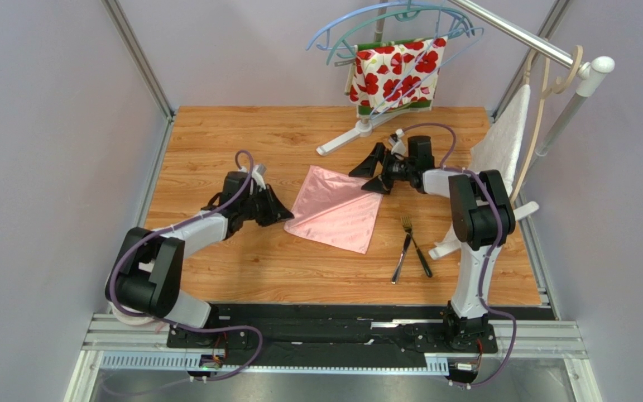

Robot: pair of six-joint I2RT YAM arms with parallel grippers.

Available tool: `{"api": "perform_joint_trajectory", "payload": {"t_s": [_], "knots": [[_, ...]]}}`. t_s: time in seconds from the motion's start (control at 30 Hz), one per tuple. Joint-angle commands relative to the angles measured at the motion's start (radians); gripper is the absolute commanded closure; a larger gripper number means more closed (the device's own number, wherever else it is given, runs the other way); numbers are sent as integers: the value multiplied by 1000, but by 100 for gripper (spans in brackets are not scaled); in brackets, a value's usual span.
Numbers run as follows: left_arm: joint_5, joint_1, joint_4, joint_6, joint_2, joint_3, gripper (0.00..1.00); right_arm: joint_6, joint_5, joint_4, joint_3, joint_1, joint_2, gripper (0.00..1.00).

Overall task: Fold the napkin into a case and place the utensils inside
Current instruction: Smooth out the upper triangle-folded napkin at the center of the board.

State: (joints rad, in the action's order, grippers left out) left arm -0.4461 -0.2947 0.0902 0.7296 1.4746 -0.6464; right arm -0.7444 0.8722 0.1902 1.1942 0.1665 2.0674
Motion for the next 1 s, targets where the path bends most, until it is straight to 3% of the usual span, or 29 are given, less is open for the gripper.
{"api": "perform_joint_trajectory", "payload": {"t_s": [0.0,0.2,0.4,0.53,0.77,0.9,0.97], "knots": [[-58,-40,12,-21,45,-133,87,59,-75,-83,36,70,-118,8],[-92,-72,111,39,278,-265,92,-45,-39,32,27,180,-60,8],[27,-60,71,8,328,-234,92,-24,-4,51,7,159,8,9],[46,-60,83,10,319,-150,93,39,28,26,-1,88,34,9],[11,-60,128,14,216,-33,93,204,-18,-176,45,5,27,9],[-37,-66,111,4,90,-24,84,214,-29,-217,88,17,-29,9],[-28,-64,4,-33,28,-68,78,250,-71,-295,114,24,-53,9]]}}
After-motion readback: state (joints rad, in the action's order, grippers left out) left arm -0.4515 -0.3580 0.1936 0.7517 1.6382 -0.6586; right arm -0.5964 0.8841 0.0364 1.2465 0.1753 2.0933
